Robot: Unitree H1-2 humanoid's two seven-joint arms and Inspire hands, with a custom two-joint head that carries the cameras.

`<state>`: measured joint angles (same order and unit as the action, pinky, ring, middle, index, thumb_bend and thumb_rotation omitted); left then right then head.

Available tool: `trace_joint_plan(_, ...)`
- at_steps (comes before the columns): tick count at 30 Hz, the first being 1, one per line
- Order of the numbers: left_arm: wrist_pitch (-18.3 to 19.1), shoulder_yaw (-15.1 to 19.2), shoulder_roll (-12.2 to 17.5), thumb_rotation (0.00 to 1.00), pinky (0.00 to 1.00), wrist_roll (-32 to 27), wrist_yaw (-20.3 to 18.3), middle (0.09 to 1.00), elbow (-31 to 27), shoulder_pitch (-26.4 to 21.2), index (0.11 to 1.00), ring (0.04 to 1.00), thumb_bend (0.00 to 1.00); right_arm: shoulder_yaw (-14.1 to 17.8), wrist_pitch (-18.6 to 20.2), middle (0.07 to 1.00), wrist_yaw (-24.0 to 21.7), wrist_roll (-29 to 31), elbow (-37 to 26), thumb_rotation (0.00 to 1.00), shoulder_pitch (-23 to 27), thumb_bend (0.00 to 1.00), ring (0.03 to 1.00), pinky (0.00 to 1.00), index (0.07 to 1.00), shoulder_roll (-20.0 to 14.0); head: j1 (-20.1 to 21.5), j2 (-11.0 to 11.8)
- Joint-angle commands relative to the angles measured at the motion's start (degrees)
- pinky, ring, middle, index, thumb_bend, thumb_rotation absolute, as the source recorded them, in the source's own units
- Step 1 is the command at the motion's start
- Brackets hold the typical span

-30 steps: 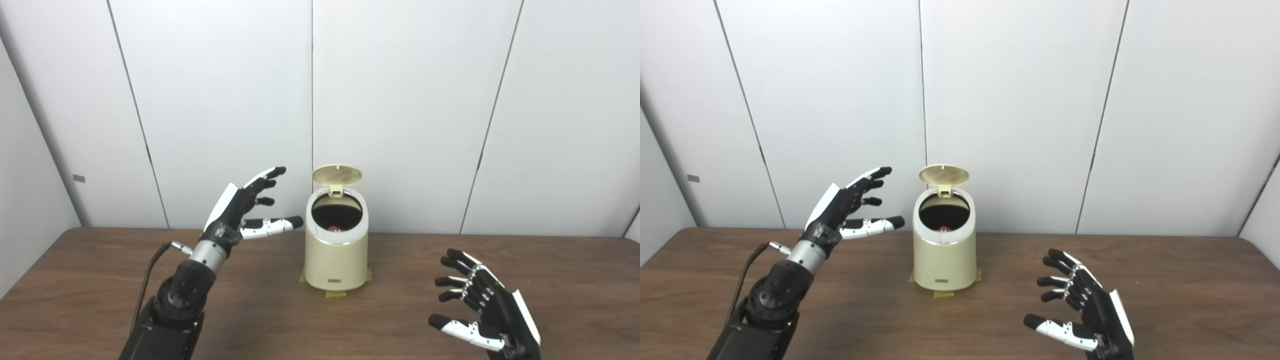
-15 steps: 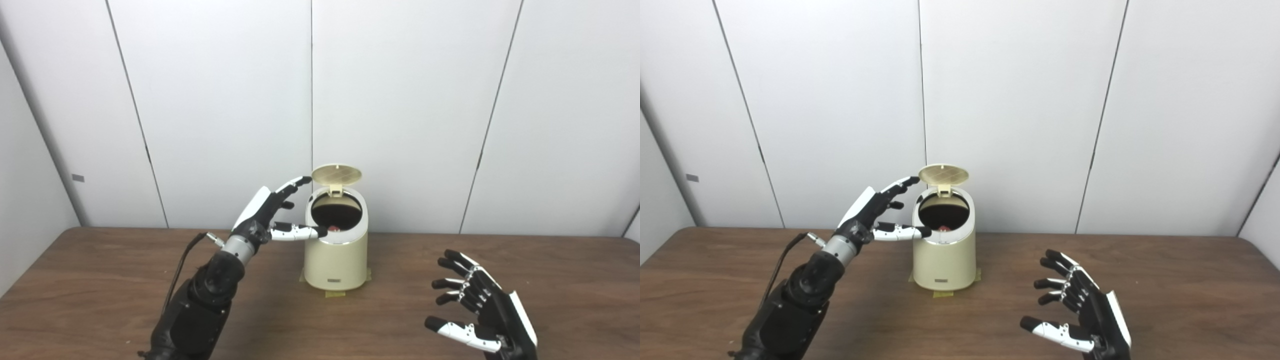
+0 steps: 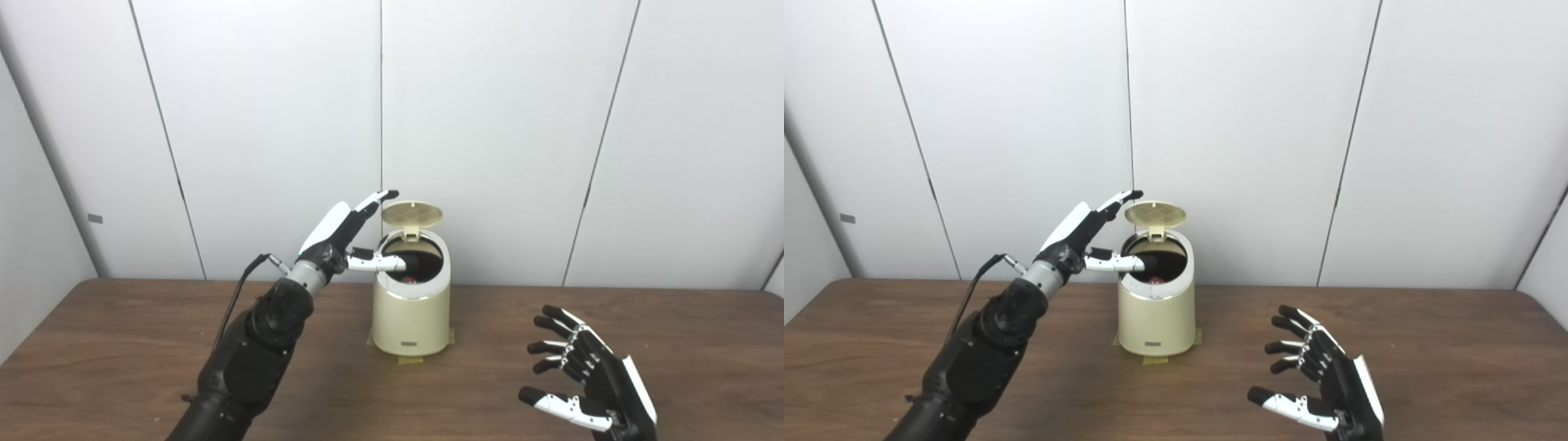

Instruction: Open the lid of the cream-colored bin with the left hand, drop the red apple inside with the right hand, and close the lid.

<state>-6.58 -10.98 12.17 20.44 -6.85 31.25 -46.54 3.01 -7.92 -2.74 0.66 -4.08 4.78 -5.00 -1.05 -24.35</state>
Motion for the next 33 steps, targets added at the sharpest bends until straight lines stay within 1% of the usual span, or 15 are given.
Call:
trace_joint_plan(1, -0.4, 0.2, 1.1, 0.39, 0.95, 0.3, 0.5, 1.000, -2.7, -4.1, 0.971, 1.000, 0.91, 0.0, -0.7, 0.782, 0.4, 0.0, -2.1, 0.18, 1.5, 0.79, 0.627, 0.49, 0.798, 0.1, 0.0, 0.0)
trace_joint_plan(6, 0.5, 0.5, 1.8, 0.39, 0.96, 0.4, -0.6, 1.000, -4.7, -4.3, 0.983, 1.000, 0.90, -0.1, -0.3, 0.785, 0.3, 0.2, -2.4, 0.18, 1.4, 0.78, 0.632, 0.50, 0.795, 0.2, 0.0, 0.1)
trace_joint_plan(11, 1.3, 0.0, 2.9, 0.40, 0.95, 0.9, -1.8, 0.995, -6.8, -4.4, 0.957, 1.000, 0.89, -0.3, -0.3, 0.787, 0.2, 0.1, -2.7, 0.18, 1.3, 0.77, 0.633, 0.50, 0.800, 0.1, 0.0, -0.1)
trace_joint_plan(13, 1.2, -0.3, 3.7, 0.40, 0.92, 1.4, -2.6, 0.967, -8.0, -4.6, 0.929, 0.988, 0.87, -0.3, -0.1, 0.791, 0.1, 0.5, -2.8, 0.18, 1.3, 0.78, 0.637, 0.50, 0.801, 0.2, -0.1, -0.1)
trace_joint_plan(15, 1.7, -0.9, 4.4, 0.40, 0.89, 2.3, -3.2, 0.929, -9.1, -4.8, 0.884, 0.961, 0.87, -0.3, 0.1, 0.791, 0.1, 0.5, -2.9, 0.17, 1.2, 0.77, 0.638, 0.51, 0.799, 0.2, -0.1, -0.1)
trace_joint_plan(18, 1.2, -1.5, 5.3, 0.38, 0.87, 3.1, -3.5, 0.899, -9.7, -5.0, 0.842, 0.935, 0.87, -0.3, 0.1, 0.792, 0.2, 0.3, -3.0, 0.16, 1.3, 0.77, 0.639, 0.51, 0.797, 0.2, 0.0, -0.1)
trace_joint_plan(21, 0.8, -2.0, 6.0, 0.37, 0.86, 4.1, -3.8, 0.874, -10.1, -5.0, 0.811, 0.929, 0.88, -0.3, 0.4, 0.792, 0.2, 0.4, -3.0, 0.16, 1.3, 0.77, 0.638, 0.50, 0.797, 0.3, 0.0, -0.2)
trace_joint_plan(23, 0.8, -2.5, 6.6, 0.37, 0.91, 4.9, -4.3, 0.849, -10.4, -5.0, 0.787, 0.956, 0.88, -0.3, 0.5, 0.792, 0.3, 0.5, -3.1, 0.16, 1.3, 0.78, 0.633, 0.50, 0.796, 0.3, 0.0, -0.2)
trace_joint_plan(26, 1.5, -3.0, 7.3, 0.35, 0.99, 5.7, -5.3, 0.832, -11.0, -4.9, 0.777, 0.996, 0.88, -0.3, 0.6, 0.789, 0.3, 0.2, -3.0, 0.17, 1.4, 0.78, 0.628, 0.49, 0.789, 0.4, 0.1, -0.1)
trace_joint_plan(33, 1.5, -3.7, 7.7, 0.33, 1.00, 6.7, -6.7, 0.842, -11.7, -4.3, 0.787, 1.000, 0.88, -0.5, 0.4, 0.793, 0.3, 0.3, -3.0, 0.15, 1.2, 0.77, 0.632, 0.50, 0.792, 0.5, 0.3, -0.2)
